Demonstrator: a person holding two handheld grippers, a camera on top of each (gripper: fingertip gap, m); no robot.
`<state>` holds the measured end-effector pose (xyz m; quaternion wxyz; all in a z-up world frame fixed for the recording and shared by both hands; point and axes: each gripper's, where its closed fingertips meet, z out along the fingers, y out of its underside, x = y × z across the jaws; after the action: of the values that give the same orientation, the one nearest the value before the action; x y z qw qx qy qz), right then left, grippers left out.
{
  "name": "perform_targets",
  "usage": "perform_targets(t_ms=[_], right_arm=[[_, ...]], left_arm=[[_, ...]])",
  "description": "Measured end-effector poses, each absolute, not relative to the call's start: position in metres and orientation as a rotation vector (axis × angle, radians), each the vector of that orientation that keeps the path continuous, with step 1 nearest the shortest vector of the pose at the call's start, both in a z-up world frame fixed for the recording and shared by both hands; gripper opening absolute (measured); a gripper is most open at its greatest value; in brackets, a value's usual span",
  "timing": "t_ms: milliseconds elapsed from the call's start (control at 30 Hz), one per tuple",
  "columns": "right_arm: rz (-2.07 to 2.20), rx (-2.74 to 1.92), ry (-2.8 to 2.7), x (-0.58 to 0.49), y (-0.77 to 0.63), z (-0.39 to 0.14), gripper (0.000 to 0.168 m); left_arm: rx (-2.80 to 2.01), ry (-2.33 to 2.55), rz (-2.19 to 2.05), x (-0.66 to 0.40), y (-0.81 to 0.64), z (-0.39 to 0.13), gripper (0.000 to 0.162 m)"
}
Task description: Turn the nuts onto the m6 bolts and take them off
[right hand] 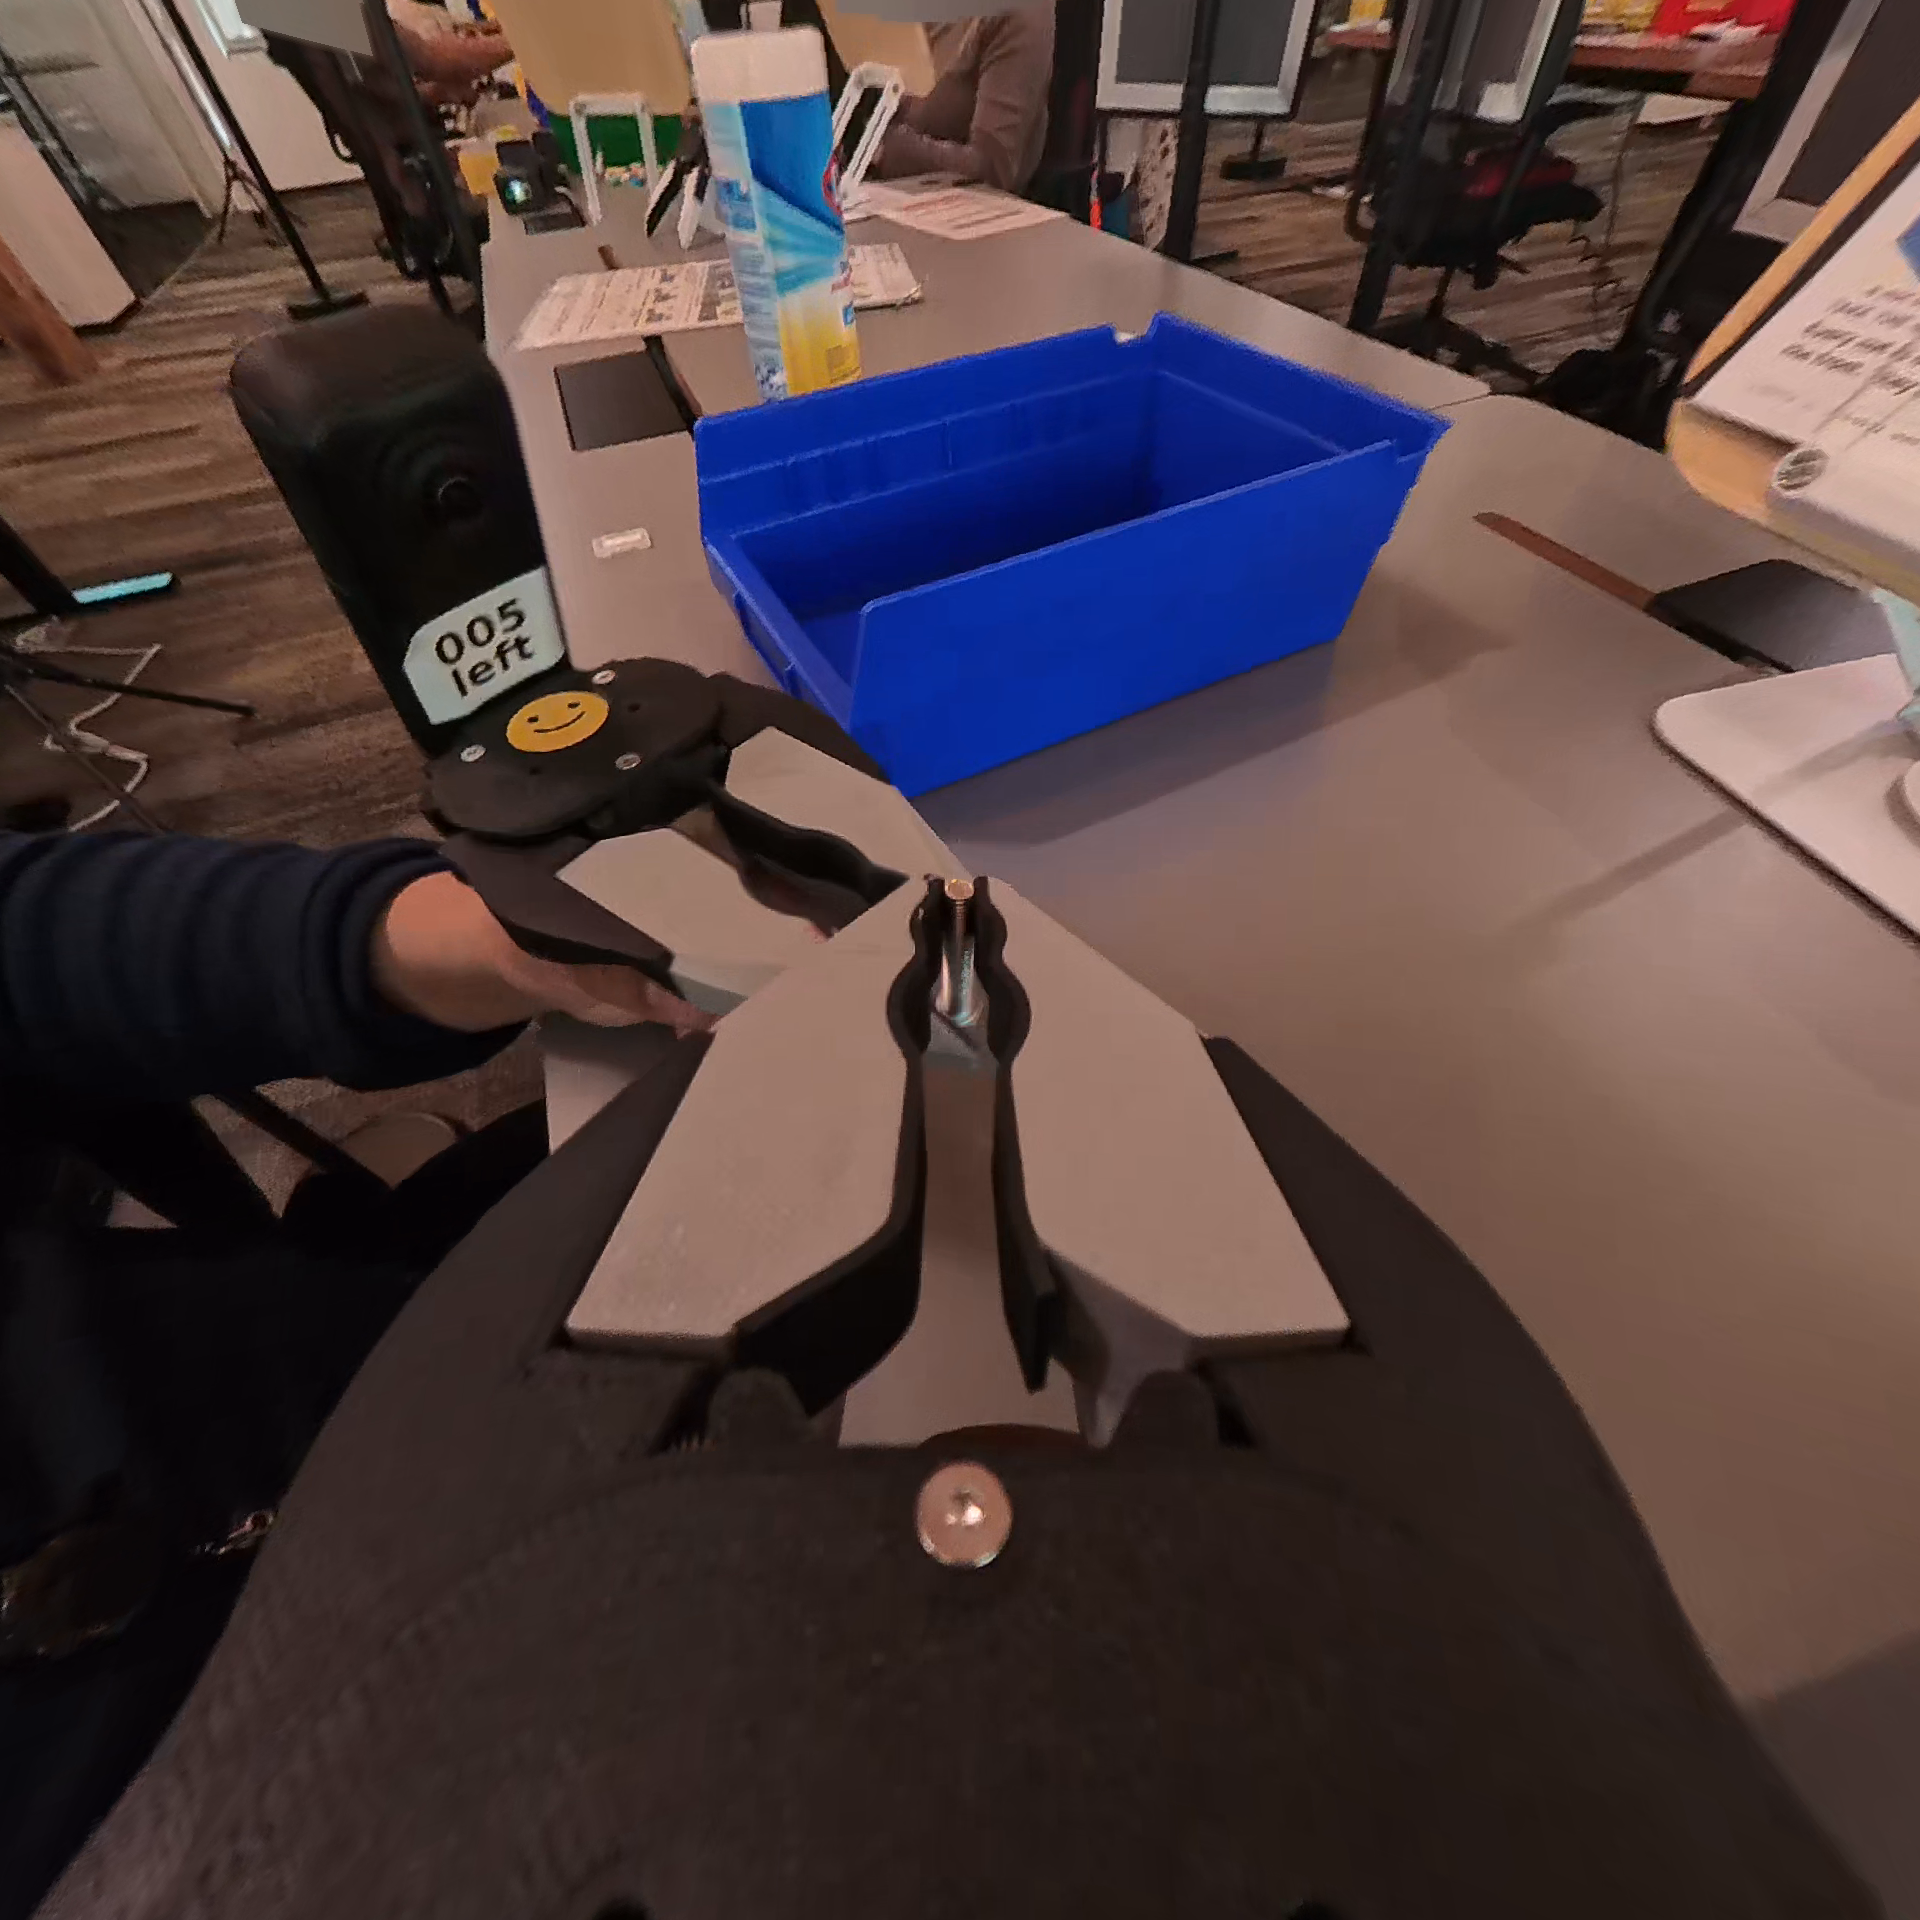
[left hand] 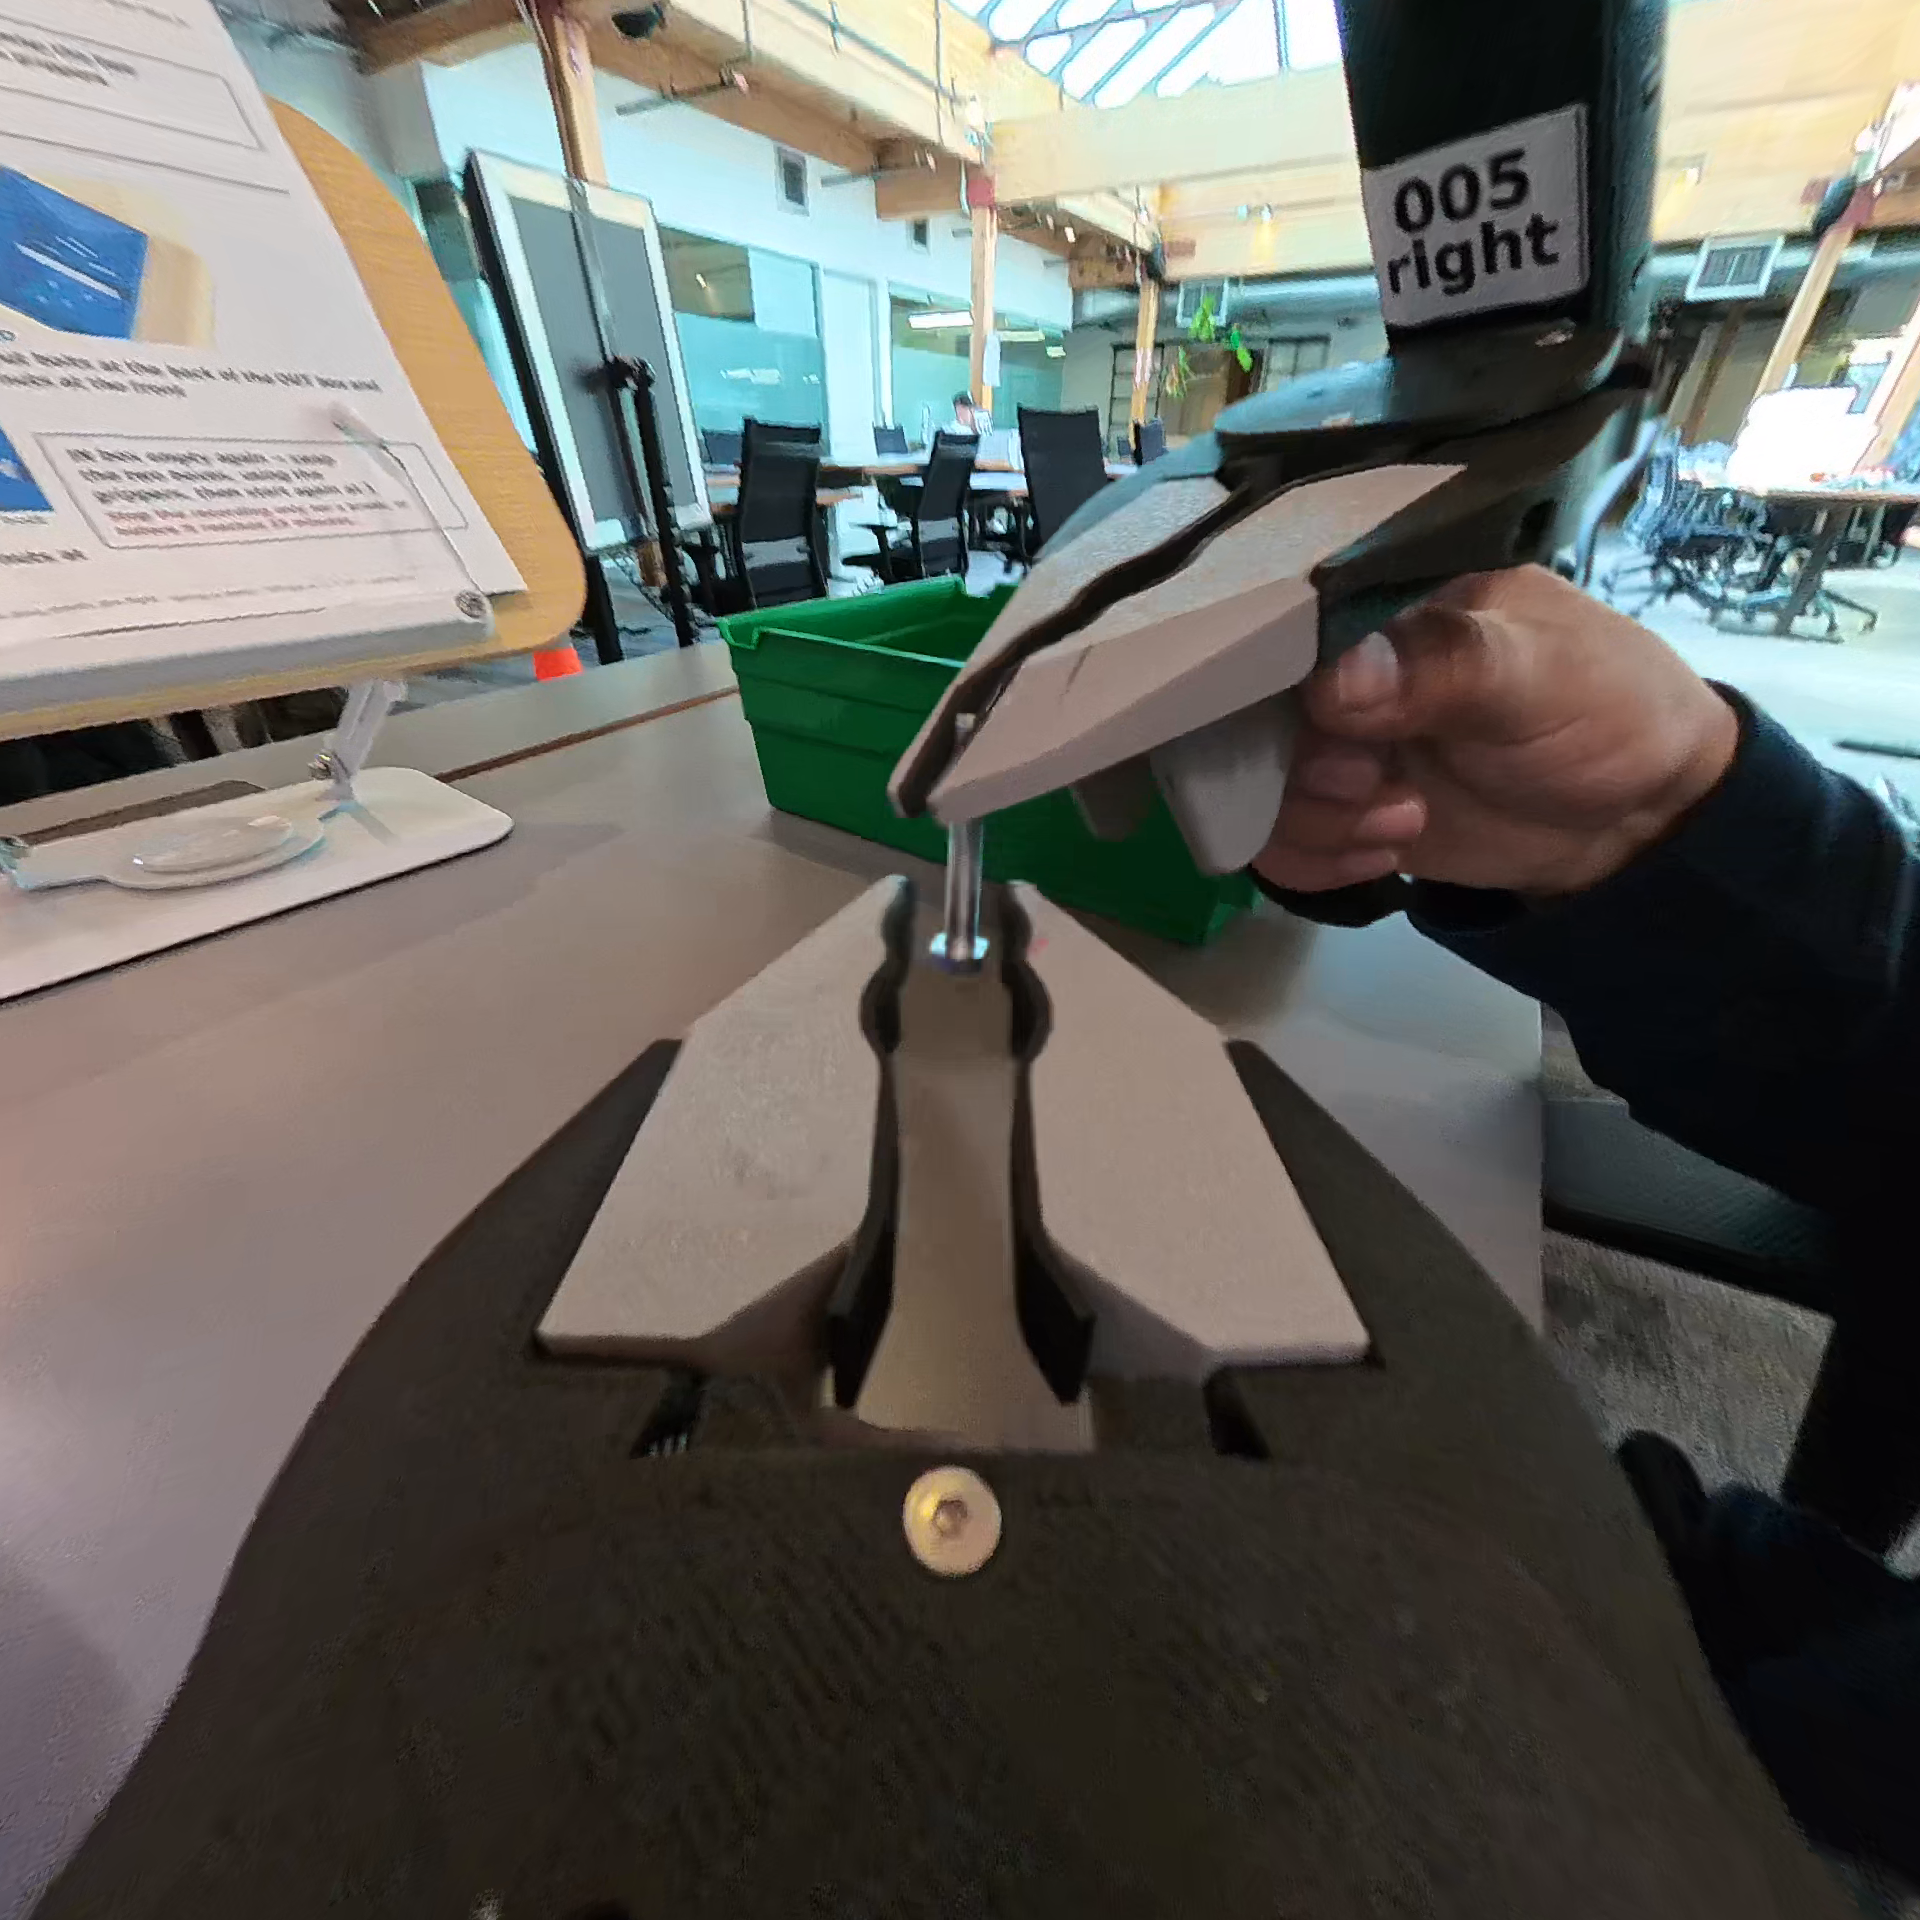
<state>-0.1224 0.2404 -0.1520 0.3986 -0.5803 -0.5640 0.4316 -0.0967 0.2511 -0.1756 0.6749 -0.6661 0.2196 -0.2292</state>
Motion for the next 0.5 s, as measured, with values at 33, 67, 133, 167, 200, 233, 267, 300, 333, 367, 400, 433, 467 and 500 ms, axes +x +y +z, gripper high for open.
perform_targets(t_ms=[33, 67, 133, 167, 200, 233, 267, 300, 333, 367, 400, 433, 467, 500], right_arm=[[1.079, -1.464, -1.402, -0.119, 0.246, -0.147, 0.001], [1.059, -1.456, -1.371, -0.113, 0.253, -0.139, 0.002], [0.995, -1.438, -1.270, -0.095, 0.277, -0.114, 0.002], [0.950, -1.433, -1.211, -0.082, 0.293, -0.100, 0.002], [0.898, -1.440, -1.161, -0.067, 0.310, -0.088, 0.002], [0.829, -1.462, -1.115, -0.051, 0.332, -0.079, 0.001], [0.729, -1.495, -1.059, -0.032, 0.359, -0.072, 0.001], [0.613, -1.539, -1.005, -0.011, 0.390, -0.070, 0.002], [0.512, -1.600, -0.960, 0.010, 0.419, -0.073, 0.002], [0.442, -1.662, -0.918, 0.029, 0.445, -0.079, 0.002], [0.393, -1.708, -0.878, 0.045, 0.468, -0.086, 0.002], [0.349, -1.750, -0.850, 0.059, 0.488, -0.096, 0.002], [0.304, -1.794, -0.833, 0.071, 0.504, -0.108, 0.002], [0.265, -1.841, -0.830, 0.080, 0.518, -0.122, 0.002]], left_arm=[[-1.486, 0.470, -0.505, -0.100, 0.252, -0.173, 0.026], [-1.481, 0.444, -0.489, -0.103, 0.253, -0.172, 0.035], [-1.478, 0.403, -0.474, -0.109, 0.255, -0.170, 0.041], [-1.476, 0.393, -0.476, -0.110, 0.256, -0.170, 0.041], [-1.476, 0.390, -0.477, -0.111, 0.256, -0.170, 0.041], [-1.476, 0.392, -0.476, -0.110, 0.256, -0.170, 0.041], [-1.477, 0.396, -0.471, -0.110, 0.256, -0.170, 0.039], [-1.480, 0.399, -0.463, -0.109, 0.256, -0.171, 0.038], [-1.484, 0.406, -0.458, -0.108, 0.256, -0.171, 0.038], [-1.488, 0.415, -0.455, -0.107, 0.256, -0.172, 0.037], [-1.493, 0.419, -0.451, -0.106, 0.257, -0.173, 0.037], [-1.498, 0.422, -0.448, -0.106, 0.257, -0.174, 0.036], [-1.503, 0.423, -0.448, -0.106, 0.258, -0.174, 0.036], [-1.507, 0.423, -0.448, -0.106, 0.258, -0.175, 0.035]])
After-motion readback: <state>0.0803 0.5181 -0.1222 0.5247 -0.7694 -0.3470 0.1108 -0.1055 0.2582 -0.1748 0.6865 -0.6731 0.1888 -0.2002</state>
